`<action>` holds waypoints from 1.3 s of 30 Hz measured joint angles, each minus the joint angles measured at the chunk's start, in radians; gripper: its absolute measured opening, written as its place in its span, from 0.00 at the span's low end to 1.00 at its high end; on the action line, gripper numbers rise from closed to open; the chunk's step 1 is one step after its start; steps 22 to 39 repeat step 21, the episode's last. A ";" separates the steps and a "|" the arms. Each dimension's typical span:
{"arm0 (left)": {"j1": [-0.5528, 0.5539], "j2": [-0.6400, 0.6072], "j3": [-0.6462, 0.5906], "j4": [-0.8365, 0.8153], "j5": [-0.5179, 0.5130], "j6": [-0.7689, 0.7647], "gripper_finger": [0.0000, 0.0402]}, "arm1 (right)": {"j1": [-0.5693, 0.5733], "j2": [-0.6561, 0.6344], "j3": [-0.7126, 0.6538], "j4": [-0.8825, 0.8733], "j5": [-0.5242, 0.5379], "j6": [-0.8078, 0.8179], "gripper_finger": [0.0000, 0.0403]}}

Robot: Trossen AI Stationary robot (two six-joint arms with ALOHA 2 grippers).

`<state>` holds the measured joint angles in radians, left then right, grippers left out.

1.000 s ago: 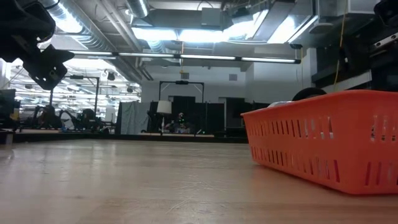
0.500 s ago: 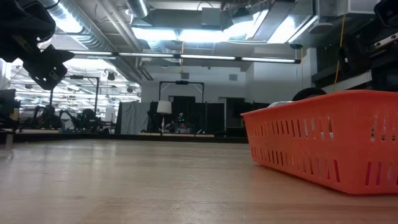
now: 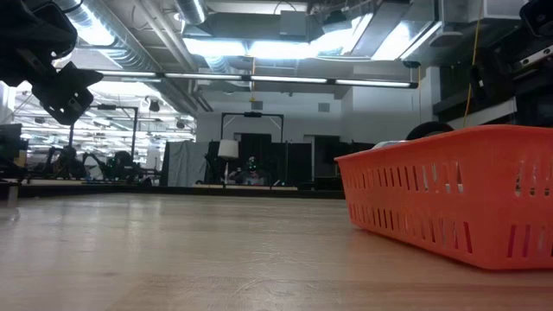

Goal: Pick & Place Office items
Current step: Return to Home Position

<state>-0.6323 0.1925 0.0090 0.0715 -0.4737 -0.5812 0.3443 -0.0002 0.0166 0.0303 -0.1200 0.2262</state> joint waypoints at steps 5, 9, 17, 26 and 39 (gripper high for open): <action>0.000 0.000 0.000 0.000 0.000 0.000 0.51 | 0.000 0.000 0.000 0.000 0.000 0.000 0.96; 0.000 0.000 0.000 0.000 0.000 0.000 0.52 | 0.000 0.000 0.000 0.000 0.000 0.000 0.96; 0.000 0.000 0.000 0.000 0.000 0.000 0.51 | 0.000 0.000 0.000 0.000 0.000 0.000 0.96; 0.000 0.000 0.000 0.000 0.000 0.000 0.52 | 0.000 0.000 0.000 0.000 0.000 0.000 0.96; 0.000 0.000 0.000 0.000 0.000 0.000 0.52 | 0.000 0.000 0.000 0.000 0.000 0.000 0.96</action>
